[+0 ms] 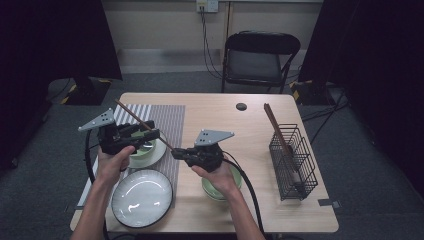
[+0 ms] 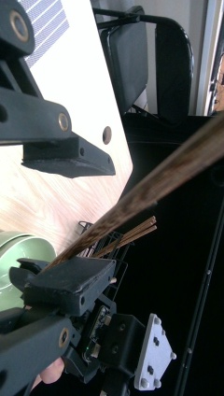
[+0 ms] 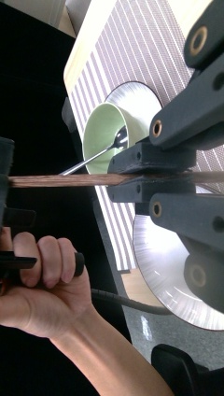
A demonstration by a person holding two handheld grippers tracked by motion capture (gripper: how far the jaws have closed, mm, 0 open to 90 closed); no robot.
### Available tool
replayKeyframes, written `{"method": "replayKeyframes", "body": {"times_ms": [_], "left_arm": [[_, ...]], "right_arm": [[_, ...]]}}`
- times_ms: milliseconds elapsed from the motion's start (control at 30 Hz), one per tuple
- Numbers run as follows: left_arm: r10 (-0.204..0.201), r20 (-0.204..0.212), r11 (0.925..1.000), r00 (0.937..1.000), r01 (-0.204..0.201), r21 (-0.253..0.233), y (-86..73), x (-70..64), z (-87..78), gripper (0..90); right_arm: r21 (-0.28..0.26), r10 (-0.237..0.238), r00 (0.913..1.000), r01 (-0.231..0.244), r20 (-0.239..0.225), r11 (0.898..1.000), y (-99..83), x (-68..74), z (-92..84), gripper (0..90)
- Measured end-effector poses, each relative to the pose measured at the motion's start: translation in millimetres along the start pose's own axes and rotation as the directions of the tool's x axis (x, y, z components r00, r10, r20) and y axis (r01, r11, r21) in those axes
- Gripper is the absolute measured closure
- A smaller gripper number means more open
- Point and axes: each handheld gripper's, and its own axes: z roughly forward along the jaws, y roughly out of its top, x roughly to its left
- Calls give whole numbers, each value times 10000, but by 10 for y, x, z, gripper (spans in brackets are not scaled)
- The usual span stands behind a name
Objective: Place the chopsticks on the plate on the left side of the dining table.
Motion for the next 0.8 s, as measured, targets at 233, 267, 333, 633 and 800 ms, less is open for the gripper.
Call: {"method": "replayKeyframes", "body": {"times_ms": [233, 267, 333, 633, 800], "left_arm": [[-256, -39, 9997, 9997, 256, 15, -51, 65, 9, 455], [-305, 0, 9995, 9995, 305, 27, -63, 78, 14, 447], [-373, -20, 9993, 9993, 373, 86, -81, 99, 21, 439], [-803, -135, 9966, 9967, 805, 181, -152, 191, 35, 409], [-876, -284, 9961, 9957, 880, 106, -159, 233, -3, 377]], "right_arm": [[-63, -43, 9999, 44, 150, 10000, 26, -9, -45, 865], [-58, -39, 9999, 40, 158, 10000, 28, -13, -56, 864], [-168, -4, 9999, 7, 170, 9999, 32, -23, -82, 865], [-403, 54, 9996, -42, 284, 9992, 46, -55, -191, 867], [-374, 132, 9992, -118, 373, 9992, 19, -78, -219, 867]]}}
